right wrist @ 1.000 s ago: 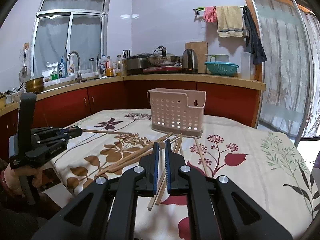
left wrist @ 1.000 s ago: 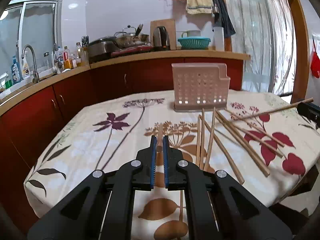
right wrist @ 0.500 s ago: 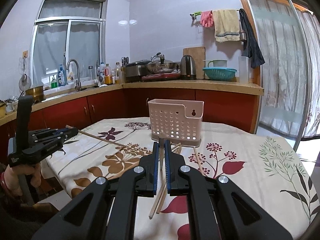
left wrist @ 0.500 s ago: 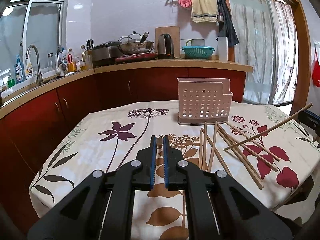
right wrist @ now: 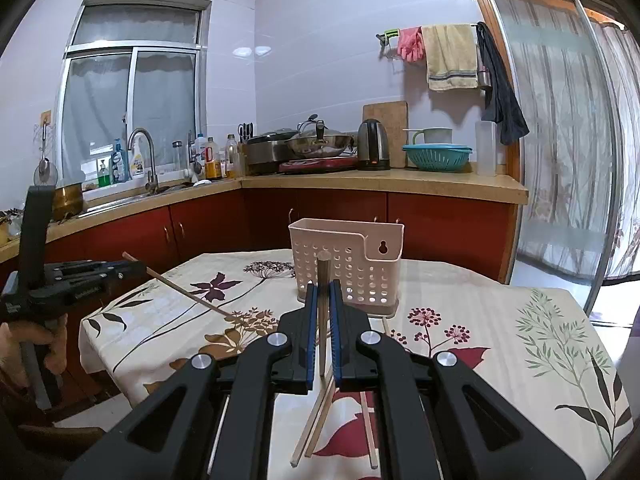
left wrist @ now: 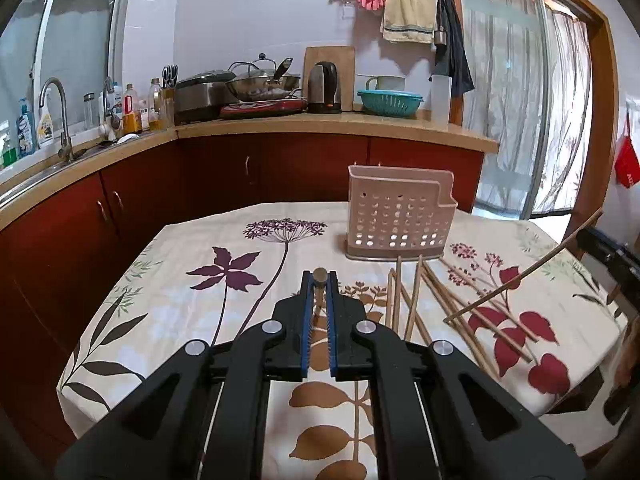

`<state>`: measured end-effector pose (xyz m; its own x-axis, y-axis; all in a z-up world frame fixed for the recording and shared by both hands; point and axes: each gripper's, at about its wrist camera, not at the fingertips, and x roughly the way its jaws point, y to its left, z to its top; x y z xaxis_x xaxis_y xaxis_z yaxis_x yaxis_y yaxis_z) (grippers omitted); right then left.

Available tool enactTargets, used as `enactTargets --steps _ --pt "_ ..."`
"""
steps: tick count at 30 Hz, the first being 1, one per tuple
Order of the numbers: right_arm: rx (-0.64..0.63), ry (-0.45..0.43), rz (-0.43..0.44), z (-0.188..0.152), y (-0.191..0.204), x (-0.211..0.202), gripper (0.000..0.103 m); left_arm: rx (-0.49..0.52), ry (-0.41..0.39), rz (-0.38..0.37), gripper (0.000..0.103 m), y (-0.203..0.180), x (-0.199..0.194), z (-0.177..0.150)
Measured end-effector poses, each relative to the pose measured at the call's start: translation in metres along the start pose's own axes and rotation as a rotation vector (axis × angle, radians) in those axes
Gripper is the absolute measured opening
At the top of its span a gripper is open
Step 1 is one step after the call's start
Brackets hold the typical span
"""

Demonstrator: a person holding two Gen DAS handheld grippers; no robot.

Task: Organize utensils
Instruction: 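Lift both held chopsticks upright and carry them toward the pink holder, then lower both chopsticks into the pink holder and open both tools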

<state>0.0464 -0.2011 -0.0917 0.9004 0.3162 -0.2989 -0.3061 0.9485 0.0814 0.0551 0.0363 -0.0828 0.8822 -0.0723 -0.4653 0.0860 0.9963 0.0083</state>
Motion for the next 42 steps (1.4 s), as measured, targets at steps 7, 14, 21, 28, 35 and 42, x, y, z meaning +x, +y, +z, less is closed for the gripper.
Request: enactTargets --steps 7,14,21,28,35,42 --pt "0.001 -0.001 0.000 0.003 -0.001 0.002 0.007 0.020 -0.027 0.017 0.007 0.001 -0.004 0.015" --pt "0.008 -0.007 0.002 0.013 -0.006 0.012 0.007 0.034 -0.036 0.017 0.007 0.001 0.007 0.024" --pt "0.029 -0.015 0.013 0.022 -0.011 0.027 0.007 0.038 -0.051 0.004 0.007 0.002 0.019 0.038" --pt "0.036 -0.015 0.018 0.027 -0.012 0.036 0.007 0.030 -0.060 -0.009 0.007 0.003 0.030 0.048" --pt "0.035 -0.021 0.021 0.031 -0.011 0.036 0.007 0.028 -0.062 -0.029 0.007 0.004 0.033 0.055" --pt "0.032 -0.045 0.026 0.047 -0.013 0.034 0.007 0.009 -0.084 -0.080 0.007 0.004 0.028 0.076"
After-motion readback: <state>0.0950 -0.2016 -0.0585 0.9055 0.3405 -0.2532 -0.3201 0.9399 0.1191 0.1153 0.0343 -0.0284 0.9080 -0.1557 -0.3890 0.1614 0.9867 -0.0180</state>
